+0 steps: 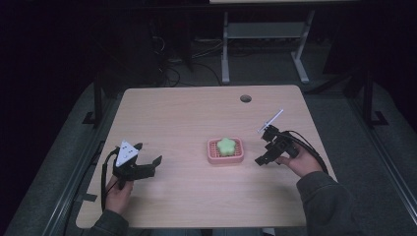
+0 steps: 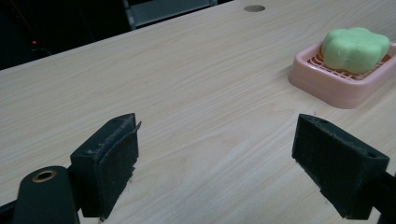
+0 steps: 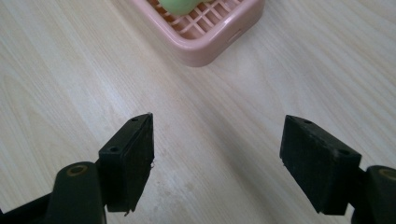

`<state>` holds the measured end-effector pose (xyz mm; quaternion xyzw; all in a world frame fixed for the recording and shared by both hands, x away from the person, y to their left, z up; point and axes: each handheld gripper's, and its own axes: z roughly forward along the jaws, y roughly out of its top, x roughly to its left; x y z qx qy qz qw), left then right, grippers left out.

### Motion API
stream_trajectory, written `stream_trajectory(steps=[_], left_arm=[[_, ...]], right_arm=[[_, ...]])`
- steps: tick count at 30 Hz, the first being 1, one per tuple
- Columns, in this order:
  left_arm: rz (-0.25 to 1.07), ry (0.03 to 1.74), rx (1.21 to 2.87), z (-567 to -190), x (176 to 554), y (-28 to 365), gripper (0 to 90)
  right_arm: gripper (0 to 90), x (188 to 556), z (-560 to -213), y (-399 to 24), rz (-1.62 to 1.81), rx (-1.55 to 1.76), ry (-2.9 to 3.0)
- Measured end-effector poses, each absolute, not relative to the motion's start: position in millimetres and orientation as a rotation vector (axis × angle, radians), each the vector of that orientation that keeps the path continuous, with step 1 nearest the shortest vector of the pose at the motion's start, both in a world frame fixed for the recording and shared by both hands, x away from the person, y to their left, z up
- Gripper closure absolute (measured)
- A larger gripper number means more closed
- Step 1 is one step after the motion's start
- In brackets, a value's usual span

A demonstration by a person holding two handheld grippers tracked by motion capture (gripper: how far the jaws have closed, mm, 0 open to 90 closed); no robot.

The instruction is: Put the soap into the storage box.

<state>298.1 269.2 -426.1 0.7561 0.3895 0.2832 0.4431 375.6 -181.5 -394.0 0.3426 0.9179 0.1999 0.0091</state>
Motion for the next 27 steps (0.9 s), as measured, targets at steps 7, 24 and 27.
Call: stream_trajectory(steps=[7,24,27], left_arm=[[0.701,0.966,1.877,-426.2,298.0,268.6,14.3],[0.697,0.960,1.882,-426.3,298.1,268.1,14.3],[0.699,0.960,1.884,-426.7,298.2,268.1,14.3]], right_arm=[[25.8,367.0,-396.4,-192.9,0.652,1.083,2.856],[25.8,351.0,-407.9,-215.2,0.664,1.126,2.833],[25.8,346.7,-410.7,-219.8,0.677,1.133,2.822]])
